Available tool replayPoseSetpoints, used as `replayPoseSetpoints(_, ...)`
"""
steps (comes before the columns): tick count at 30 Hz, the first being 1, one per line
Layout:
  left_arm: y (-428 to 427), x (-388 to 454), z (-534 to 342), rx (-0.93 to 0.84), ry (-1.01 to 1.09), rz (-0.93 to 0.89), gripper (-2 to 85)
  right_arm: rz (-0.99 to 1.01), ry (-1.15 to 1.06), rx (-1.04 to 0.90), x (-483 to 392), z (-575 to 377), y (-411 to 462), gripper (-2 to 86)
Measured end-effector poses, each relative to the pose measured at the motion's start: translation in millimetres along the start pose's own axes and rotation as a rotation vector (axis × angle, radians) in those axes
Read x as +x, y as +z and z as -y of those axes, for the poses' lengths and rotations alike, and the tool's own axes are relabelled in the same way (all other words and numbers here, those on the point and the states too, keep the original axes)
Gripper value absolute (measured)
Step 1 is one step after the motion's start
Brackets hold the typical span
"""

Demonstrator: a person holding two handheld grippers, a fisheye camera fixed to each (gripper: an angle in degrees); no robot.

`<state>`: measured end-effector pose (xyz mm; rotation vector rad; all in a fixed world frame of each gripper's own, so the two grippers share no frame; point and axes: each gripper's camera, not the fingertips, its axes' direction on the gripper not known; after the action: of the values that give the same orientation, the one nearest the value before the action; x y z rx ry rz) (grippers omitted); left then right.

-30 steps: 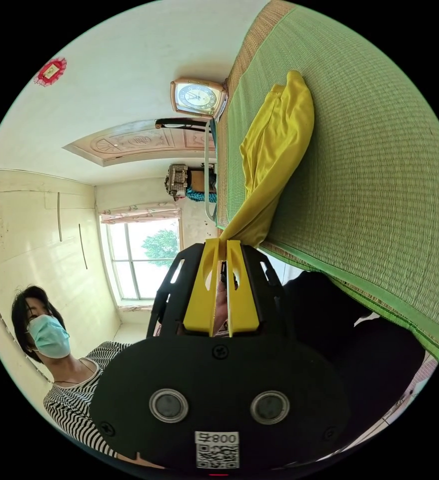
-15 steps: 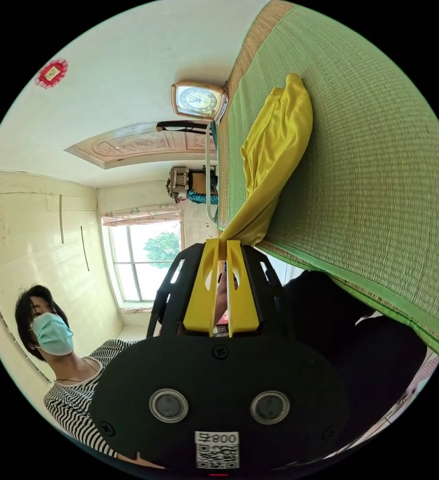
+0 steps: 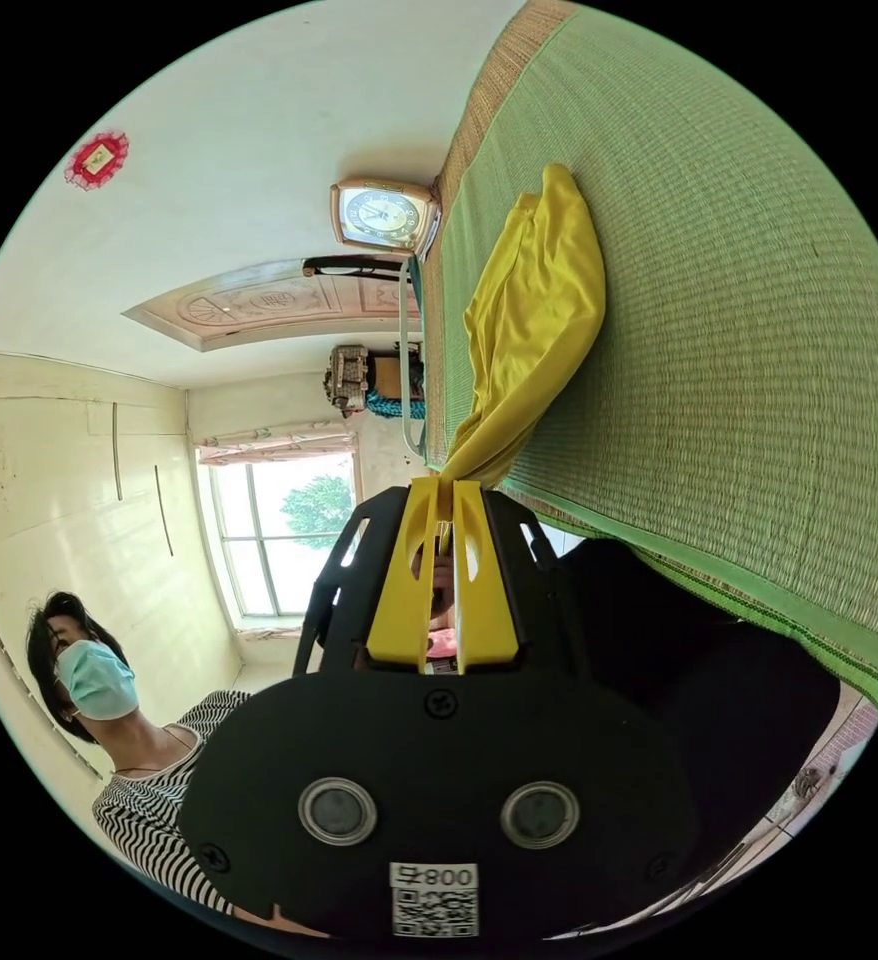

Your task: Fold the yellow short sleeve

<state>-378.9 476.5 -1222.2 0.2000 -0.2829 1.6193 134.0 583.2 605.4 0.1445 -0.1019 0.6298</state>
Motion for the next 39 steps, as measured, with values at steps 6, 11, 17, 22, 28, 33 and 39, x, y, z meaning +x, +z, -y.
replayPoseSetpoints(6,20,27,-11,-0.044,0.057,-0.053,3.0,0.006,-0.043,0.029,-10,-10,-24,1.9)
replayPoseSetpoints(11,39,48,-29,-0.085,0.112,-0.094,2.9,0.022,-0.082,0.059,-18,-28,-49,1.9)
replayPoseSetpoints(17,55,55,-62,-0.120,0.124,-0.146,3.0,0.063,-0.100,0.097,-13,-64,-83,1.9)
replayPoseSetpoints(22,68,60,-92,-0.156,0.144,-0.183,3.1,0.082,-0.144,0.125,-14,-103,-118,1.9)
replayPoseSetpoints(28,97,69,-122,-0.216,0.182,-0.224,3.1,0.120,-0.210,0.175,-22,-146,-158,2.1)
replayPoseSetpoints(33,129,77,-142,-0.269,0.214,-0.262,3.0,0.141,-0.267,0.222,-30,-180,-193,2.2)
replayPoseSetpoints(39,176,83,-160,-0.341,0.243,-0.289,3.0,0.166,-0.331,0.296,-40,-224,-239,2.3)
